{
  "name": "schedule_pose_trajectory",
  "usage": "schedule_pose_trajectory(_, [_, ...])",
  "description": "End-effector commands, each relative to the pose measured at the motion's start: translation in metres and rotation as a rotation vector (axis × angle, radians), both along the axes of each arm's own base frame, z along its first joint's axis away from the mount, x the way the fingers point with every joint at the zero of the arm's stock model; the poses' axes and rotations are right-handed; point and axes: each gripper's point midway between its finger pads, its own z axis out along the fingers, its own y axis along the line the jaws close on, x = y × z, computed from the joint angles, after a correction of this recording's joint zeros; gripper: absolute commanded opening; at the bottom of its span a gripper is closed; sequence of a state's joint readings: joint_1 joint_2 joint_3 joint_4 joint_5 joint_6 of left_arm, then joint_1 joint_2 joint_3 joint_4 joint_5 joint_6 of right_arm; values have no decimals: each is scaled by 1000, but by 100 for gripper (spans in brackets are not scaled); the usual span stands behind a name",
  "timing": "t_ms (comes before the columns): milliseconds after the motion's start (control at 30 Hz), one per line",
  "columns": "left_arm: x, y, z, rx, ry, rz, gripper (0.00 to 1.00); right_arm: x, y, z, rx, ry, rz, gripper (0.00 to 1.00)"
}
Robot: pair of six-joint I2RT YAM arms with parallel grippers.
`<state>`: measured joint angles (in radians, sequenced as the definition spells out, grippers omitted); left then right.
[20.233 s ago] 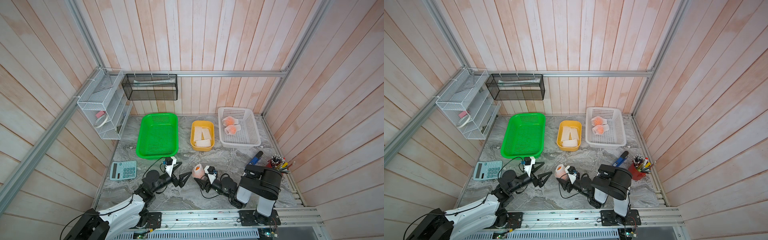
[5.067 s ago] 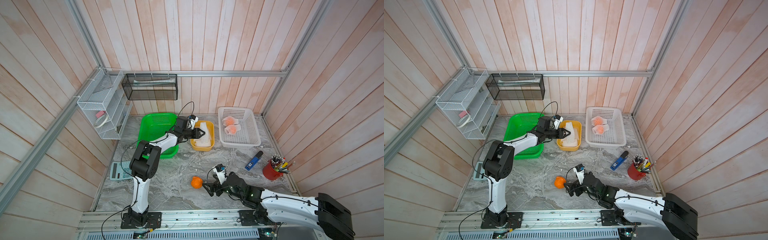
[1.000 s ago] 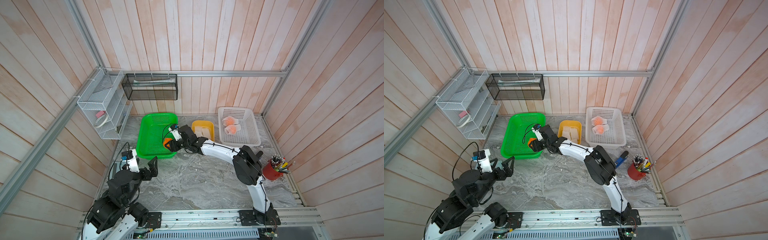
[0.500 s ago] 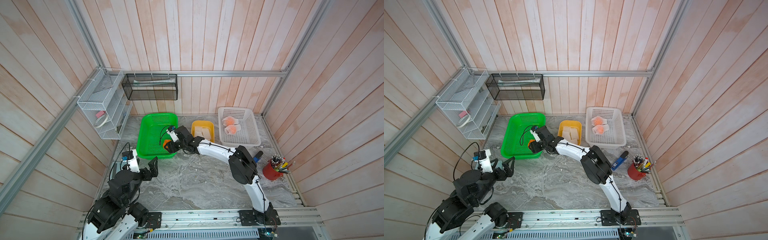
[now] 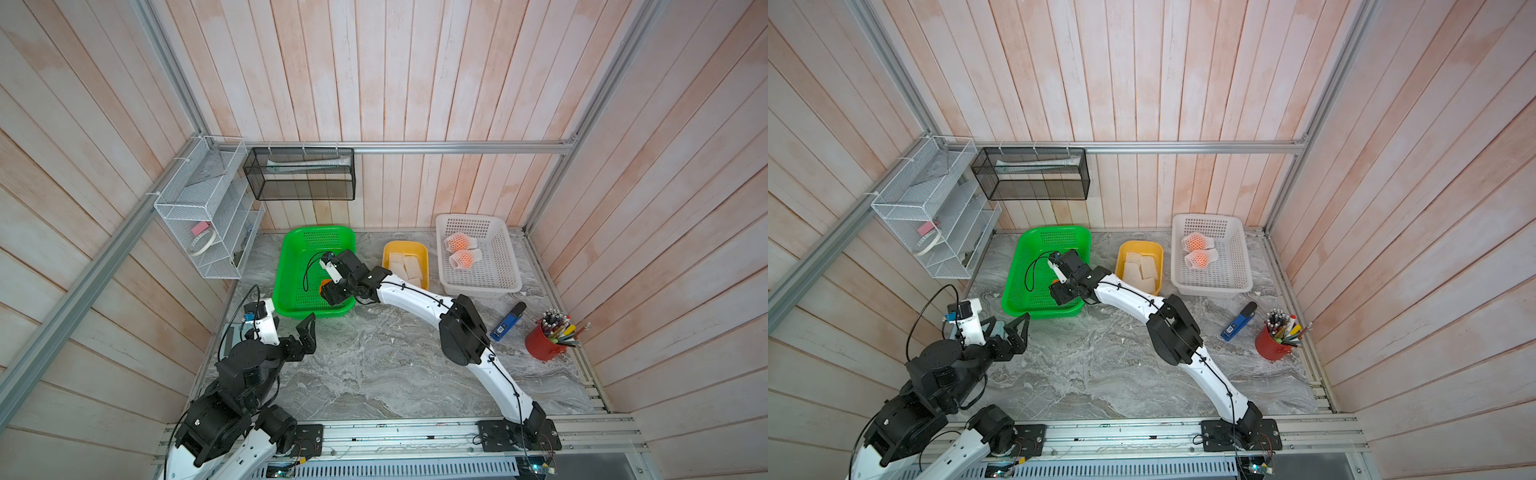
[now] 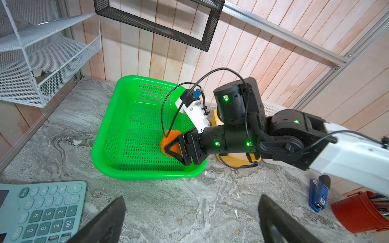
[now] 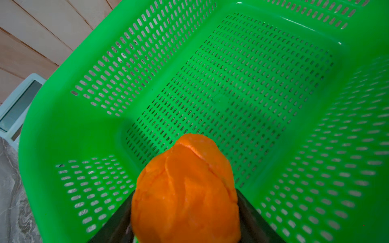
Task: Remove foam nets from oranges
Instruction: Place the orange in the basket.
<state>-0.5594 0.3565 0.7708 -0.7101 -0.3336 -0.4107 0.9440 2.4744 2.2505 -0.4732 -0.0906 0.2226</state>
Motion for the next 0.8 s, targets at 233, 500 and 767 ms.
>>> schedule_pose_trajectory(233, [1, -3, -2, 11, -11, -16, 100, -1, -11, -33, -124, 43, -10, 73])
schedule_pose_trajectory(500, [1, -2, -1, 10, -13, -13, 100, 3, -8, 5, -66, -16, -9, 74])
schedule_pose_trajectory(767, [5, -12, 12, 2, -50, -57, 100, -12, -32, 107, 88, -169, -27, 86])
